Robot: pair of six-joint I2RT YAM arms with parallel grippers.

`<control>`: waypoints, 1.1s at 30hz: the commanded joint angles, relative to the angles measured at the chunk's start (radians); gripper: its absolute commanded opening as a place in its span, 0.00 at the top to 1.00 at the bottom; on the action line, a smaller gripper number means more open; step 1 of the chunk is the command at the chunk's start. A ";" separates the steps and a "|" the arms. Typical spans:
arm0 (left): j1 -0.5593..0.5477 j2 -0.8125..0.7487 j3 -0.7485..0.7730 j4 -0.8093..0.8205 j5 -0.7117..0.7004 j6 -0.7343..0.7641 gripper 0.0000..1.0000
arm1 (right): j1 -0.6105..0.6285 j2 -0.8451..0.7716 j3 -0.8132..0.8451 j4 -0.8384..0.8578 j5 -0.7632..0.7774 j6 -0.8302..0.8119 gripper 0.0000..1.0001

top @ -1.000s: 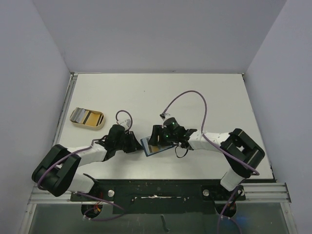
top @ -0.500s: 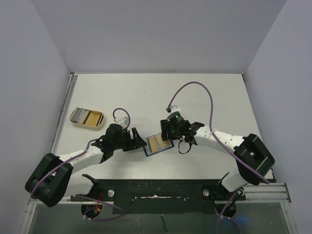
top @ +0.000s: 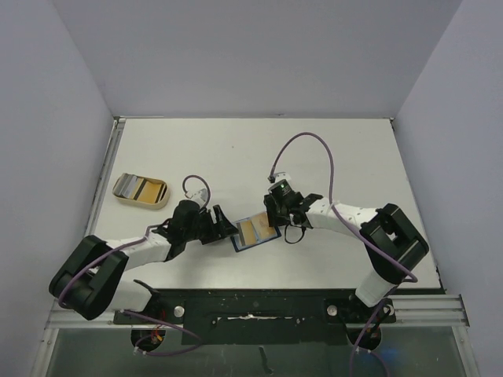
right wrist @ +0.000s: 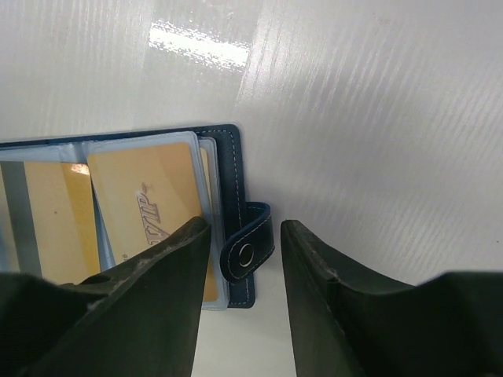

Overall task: Put the credit cards into the card holder
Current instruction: Close the card holder at the center of the board.

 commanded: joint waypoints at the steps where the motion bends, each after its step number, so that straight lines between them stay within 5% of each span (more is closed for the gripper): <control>1: -0.001 0.048 -0.030 0.139 0.008 -0.069 0.35 | 0.018 -0.009 -0.019 0.054 0.014 0.022 0.60; 20: -0.062 -0.009 0.029 0.277 0.067 -0.204 0.48 | 0.104 -0.059 -0.147 0.161 -0.013 0.163 0.73; 33: -0.125 0.100 0.113 0.397 0.108 -0.216 0.51 | 0.106 -0.087 -0.191 0.200 -0.019 0.212 0.77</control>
